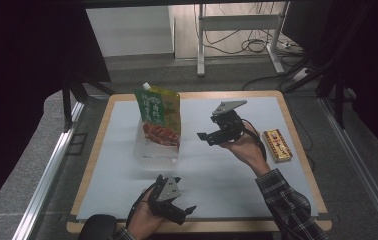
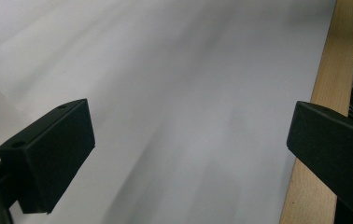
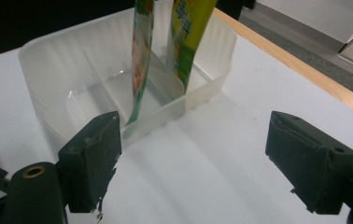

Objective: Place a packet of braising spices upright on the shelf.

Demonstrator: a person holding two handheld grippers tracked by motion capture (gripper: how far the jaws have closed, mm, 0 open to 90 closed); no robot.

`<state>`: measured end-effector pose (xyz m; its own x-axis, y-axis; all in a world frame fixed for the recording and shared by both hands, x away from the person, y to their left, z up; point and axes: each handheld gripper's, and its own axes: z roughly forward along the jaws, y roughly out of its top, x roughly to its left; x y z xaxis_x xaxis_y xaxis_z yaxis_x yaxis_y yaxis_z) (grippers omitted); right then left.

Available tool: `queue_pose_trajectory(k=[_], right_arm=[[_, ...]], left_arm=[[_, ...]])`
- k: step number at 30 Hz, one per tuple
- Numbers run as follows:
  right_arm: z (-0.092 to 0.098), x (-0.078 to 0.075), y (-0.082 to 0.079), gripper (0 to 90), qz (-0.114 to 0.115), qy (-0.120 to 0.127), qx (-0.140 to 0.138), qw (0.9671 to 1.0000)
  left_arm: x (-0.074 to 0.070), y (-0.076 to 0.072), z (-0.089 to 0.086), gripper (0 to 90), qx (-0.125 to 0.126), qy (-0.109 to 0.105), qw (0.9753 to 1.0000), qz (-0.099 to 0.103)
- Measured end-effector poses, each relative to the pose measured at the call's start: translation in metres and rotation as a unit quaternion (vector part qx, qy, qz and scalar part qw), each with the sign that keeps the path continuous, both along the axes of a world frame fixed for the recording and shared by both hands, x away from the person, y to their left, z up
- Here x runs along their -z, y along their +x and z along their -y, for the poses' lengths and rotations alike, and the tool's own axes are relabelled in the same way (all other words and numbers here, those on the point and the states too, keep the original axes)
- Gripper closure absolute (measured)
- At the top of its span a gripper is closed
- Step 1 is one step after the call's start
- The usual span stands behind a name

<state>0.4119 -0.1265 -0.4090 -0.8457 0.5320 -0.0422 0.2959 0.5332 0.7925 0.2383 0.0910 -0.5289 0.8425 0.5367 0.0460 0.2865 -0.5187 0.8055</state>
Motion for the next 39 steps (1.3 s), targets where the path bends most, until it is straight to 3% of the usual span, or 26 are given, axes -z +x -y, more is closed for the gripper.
queue_pose_trajectory(k=[5, 15, 28, 39], right_arm=[[0.011, 0.006, -0.004, 18.7, 0.003, -0.006, 0.008, 0.9999], [0.037, 0.019, -0.011, 19.7, -0.003, 0.01, 0.025, 0.9996], [0.058, 0.031, -0.009, 20.4, -0.006, -0.014, 0.054, 0.9984], [0.082, 0.032, -0.002, 20.5, -0.01, -0.01, 0.087, 0.9961]], left_arm=[[0.0, 0.0, 0.0, 0.8, 0.0, 0.0, 1.0, 0.002], [0.0, 0.0, 0.0, 0.8, -0.001, 0.0, 1.0, 0.002], [-0.001, 0.0, -0.002, 0.8, -0.003, -0.001, 1.0, 0.001], [-0.001, 0.001, -0.002, 0.8, -0.005, 0.0, 1.0, 0.002]])
